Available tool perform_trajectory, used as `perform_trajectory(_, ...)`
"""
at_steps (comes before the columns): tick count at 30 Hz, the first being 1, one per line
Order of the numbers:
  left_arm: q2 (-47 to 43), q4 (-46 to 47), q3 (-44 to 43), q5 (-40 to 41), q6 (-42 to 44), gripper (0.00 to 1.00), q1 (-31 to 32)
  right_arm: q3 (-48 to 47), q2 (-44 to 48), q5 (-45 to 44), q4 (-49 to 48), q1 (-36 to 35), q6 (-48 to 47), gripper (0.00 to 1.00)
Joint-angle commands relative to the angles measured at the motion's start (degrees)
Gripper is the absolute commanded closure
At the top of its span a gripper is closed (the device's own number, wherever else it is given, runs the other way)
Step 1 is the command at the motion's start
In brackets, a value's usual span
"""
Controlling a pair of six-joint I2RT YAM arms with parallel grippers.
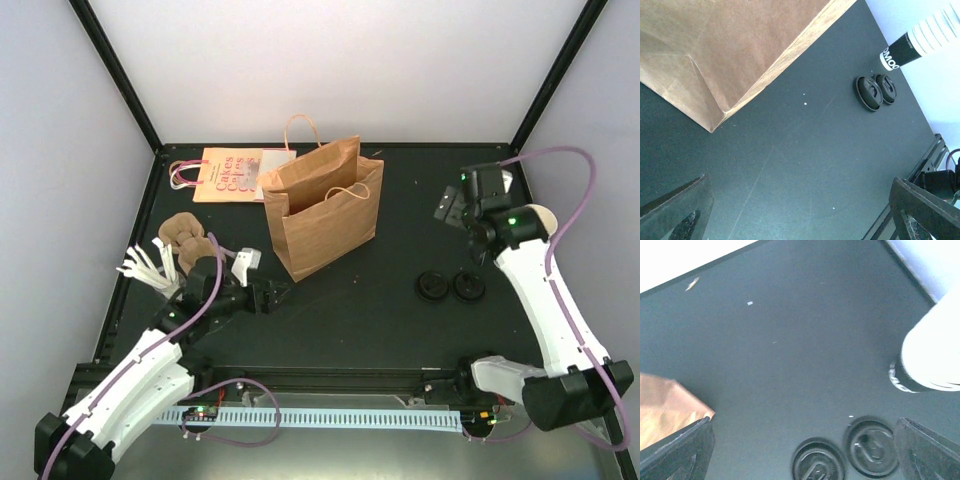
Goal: Pack the takeout coffee
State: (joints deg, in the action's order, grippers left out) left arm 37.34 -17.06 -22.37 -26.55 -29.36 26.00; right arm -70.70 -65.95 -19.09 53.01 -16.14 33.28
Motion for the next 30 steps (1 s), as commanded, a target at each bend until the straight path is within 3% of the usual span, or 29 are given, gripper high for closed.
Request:
perform_trajectory(1,-3.2,-2.9,-2.5,1.1,0.4,0.01,0.3,-8.1,-4.7,-1.2,13.0,6.4,2.8,0.0)
perform_trajectory(11,-8.5,-3.1,-1.8,1.9,-1.7,0.01,0.3,-17.9,-8.3,-10.2,20.5,10.1,0.9,0.01)
perform_trajectory(14,-8.5,-3.2,-1.8,2.3,-2.2,0.01,0.3,-19.1,-7.3,-8.0,18.5,14.0,-1.3,0.21)
perform_trajectory(16,-8.4,-3.3,-2.0,2.1,-2.7,0.01,0.3,-19.7,-6.5,-6.4,17.4,17.2,-1.6,0.24)
perform_trajectory(20,-8.1,-4.0,-2.8,1.7,-2.7,0.01,0.3,-19.6,-5.4,-4.7,14.5,20.1,-3.7,0.17)
perform_trajectory(24,-7.3,-4.8,-4.0,1.5,-2.0,0.01,0.2,-16.6,-3.4,-3.1,8.9,20.2,-8.1,0.02)
perform_trajectory(30,-6.1,-4.2,-4.4,0.5,-2.6,0.01,0.3,-16.8,-2.0,1.2,8.3,21.5,-6.2,0.0)
